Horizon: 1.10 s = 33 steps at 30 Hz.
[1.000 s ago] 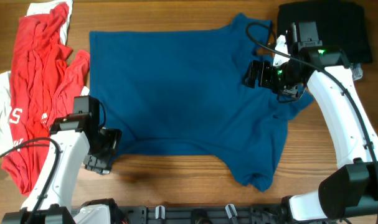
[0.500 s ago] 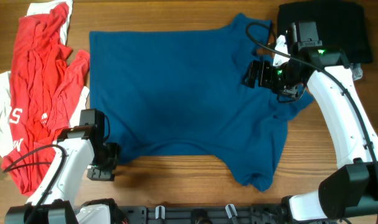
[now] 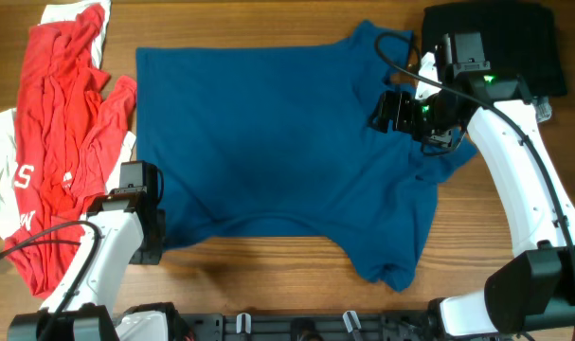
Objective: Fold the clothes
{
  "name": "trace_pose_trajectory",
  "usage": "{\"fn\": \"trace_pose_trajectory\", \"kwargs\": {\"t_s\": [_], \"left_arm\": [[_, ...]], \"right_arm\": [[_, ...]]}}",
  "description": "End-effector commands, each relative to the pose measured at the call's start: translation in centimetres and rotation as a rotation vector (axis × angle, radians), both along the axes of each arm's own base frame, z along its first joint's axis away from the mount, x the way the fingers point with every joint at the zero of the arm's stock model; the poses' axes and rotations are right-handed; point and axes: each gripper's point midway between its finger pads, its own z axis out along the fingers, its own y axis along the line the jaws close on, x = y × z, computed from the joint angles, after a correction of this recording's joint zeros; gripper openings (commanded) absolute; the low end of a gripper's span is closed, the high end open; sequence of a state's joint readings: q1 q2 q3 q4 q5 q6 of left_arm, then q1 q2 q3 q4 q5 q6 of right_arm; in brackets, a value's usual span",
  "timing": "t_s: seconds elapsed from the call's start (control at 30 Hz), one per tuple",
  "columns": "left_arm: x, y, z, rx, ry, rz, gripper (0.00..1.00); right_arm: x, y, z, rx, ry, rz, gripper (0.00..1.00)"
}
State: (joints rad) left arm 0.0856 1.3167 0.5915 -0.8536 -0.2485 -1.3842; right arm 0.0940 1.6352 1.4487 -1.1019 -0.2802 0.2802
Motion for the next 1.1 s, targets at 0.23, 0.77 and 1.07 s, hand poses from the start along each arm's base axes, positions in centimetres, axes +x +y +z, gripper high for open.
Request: {"fn": "trace_pose_trajectory", "kwargs": {"t_s": [0.23,0.77,1.07], "left_arm": [[4.4,1.6,3.9,0.110,-0.050,-0.392,0.04],[4.7,1.0,6.8,0.091,-0.092,-0.445,0.42],[1.9,-1.5,1.2,-0.064,-0.055,-0.445,0.51]], "right_arm": [[-3.5,-0.2,2.4,0.012,0.035,-0.019,0.64],[-10.5,3.9,4.2,-0.066,0.121,0.058,0.76],[-9.9,4.0,4.2,-0.065,0.101,0.056,0.77]]}}
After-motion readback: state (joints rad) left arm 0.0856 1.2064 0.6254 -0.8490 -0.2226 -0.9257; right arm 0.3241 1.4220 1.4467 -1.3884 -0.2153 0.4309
